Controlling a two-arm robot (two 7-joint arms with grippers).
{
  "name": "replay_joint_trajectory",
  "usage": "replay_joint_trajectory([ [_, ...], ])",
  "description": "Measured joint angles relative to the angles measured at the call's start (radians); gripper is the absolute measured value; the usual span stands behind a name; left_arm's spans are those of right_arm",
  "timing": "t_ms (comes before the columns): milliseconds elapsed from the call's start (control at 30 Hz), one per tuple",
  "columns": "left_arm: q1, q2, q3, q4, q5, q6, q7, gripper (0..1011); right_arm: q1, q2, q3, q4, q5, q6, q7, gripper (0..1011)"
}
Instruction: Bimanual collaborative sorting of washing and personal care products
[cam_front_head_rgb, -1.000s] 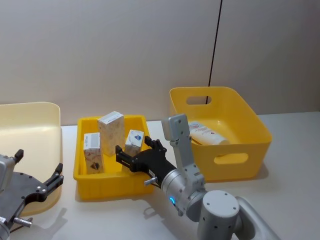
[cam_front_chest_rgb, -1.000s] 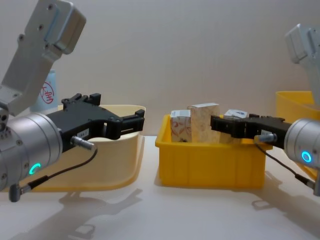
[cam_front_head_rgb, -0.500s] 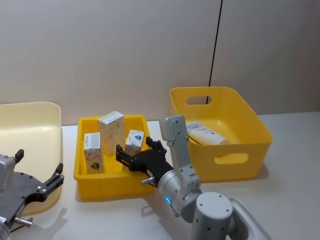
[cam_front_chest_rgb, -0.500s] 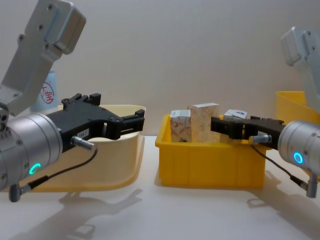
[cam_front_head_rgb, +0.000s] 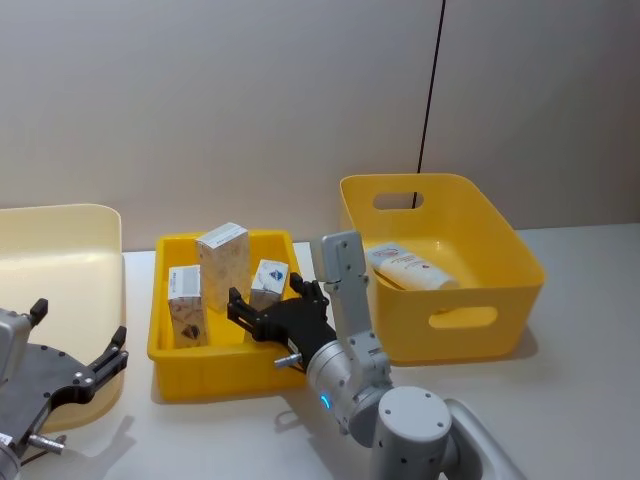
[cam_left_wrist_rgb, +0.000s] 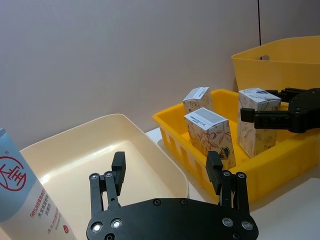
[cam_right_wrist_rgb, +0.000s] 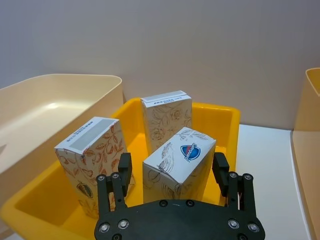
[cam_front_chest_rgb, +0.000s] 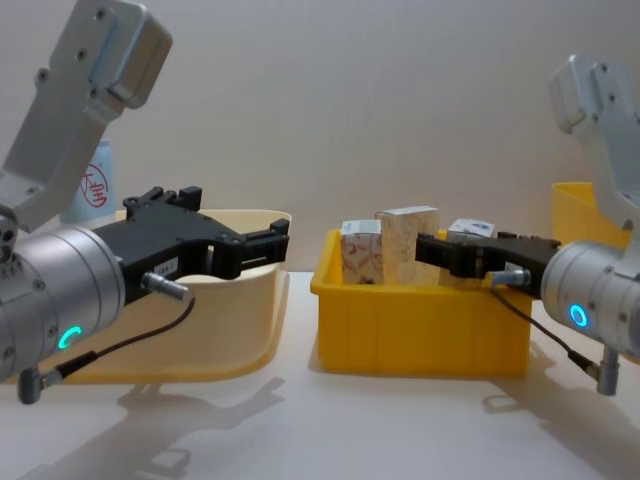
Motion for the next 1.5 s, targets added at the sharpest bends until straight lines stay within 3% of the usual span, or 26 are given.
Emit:
replay_joint_trajectory([
  [300, 0.000, 0.000, 0.000, 0.000, 0.000, 0.000, 0.000, 1002, -0.007, -0.020, -0.002, 0.000, -0.032, -0.014, -0.044, 1001],
  [433, 0.000, 0.000, 0.000, 0.000, 0.000, 0.000, 0.000, 1002, -0.009, -0.026, -0.003, -0.002, -0.042, -0.018, -0.056, 944],
  [967, 0.000, 0.000, 0.000, 0.000, 0.000, 0.000, 0.000, 1002, -0.014, -0.037, -0.004, -0.005, -0.061, -0.026, -0.083, 483],
  [1500, 0.000, 0.000, 0.000, 0.000, 0.000, 0.000, 0.000, 1002, -0.019, -0.036, -0.003, -0.011, -0.068, -0.050, -0.078, 449],
])
